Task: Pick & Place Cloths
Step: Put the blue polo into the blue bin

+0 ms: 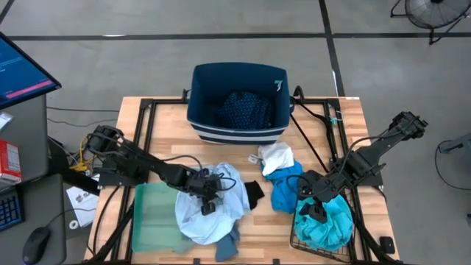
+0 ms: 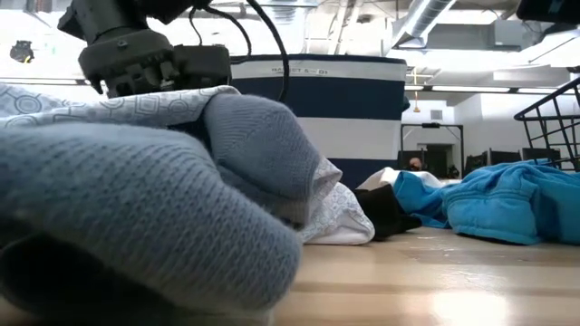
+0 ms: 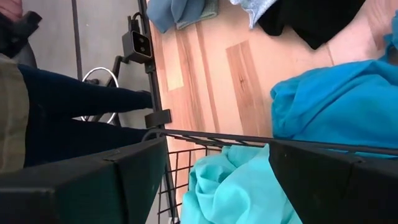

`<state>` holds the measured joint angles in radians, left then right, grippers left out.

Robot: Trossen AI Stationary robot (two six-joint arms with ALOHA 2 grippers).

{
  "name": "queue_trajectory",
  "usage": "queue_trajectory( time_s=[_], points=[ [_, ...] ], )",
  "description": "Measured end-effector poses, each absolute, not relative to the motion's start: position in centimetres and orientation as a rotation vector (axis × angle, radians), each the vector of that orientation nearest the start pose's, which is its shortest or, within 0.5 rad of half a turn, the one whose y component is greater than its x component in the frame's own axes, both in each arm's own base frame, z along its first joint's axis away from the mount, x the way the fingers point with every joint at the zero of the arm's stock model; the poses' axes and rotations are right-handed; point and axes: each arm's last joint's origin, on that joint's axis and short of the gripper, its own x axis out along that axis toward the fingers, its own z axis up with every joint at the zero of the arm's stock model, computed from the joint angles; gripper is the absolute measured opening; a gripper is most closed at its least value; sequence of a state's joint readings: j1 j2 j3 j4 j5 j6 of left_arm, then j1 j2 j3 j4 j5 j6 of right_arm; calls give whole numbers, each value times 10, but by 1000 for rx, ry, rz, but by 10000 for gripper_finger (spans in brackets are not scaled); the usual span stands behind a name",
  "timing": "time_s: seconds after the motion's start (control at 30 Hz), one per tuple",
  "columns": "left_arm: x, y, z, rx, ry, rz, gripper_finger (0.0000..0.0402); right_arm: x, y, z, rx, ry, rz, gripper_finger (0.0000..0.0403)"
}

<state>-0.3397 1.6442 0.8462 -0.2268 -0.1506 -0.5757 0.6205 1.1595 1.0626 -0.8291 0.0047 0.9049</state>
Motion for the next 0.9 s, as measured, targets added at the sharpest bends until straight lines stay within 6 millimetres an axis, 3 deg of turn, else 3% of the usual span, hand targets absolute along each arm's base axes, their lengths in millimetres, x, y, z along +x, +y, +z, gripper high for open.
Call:
queue_trajectory(
  time_s=[0.1,0.27,0.43,0.63,0.9],
  points=[
    [286,-96,173,-312,927,115,2,182,129,305,501,1037,123,276],
    [273,-87,228,-375,699,172,1,192,124,309,455,926,120,276],
    [248,-74,296,-445,395,220,0,208,112,318,386,769,119,276],
    [211,-59,372,-479,3,139,0,229,89,331,278,565,77,276],
    [189,-52,429,-358,-241,103,0,259,57,353,152,253,26,276]
  ],
)
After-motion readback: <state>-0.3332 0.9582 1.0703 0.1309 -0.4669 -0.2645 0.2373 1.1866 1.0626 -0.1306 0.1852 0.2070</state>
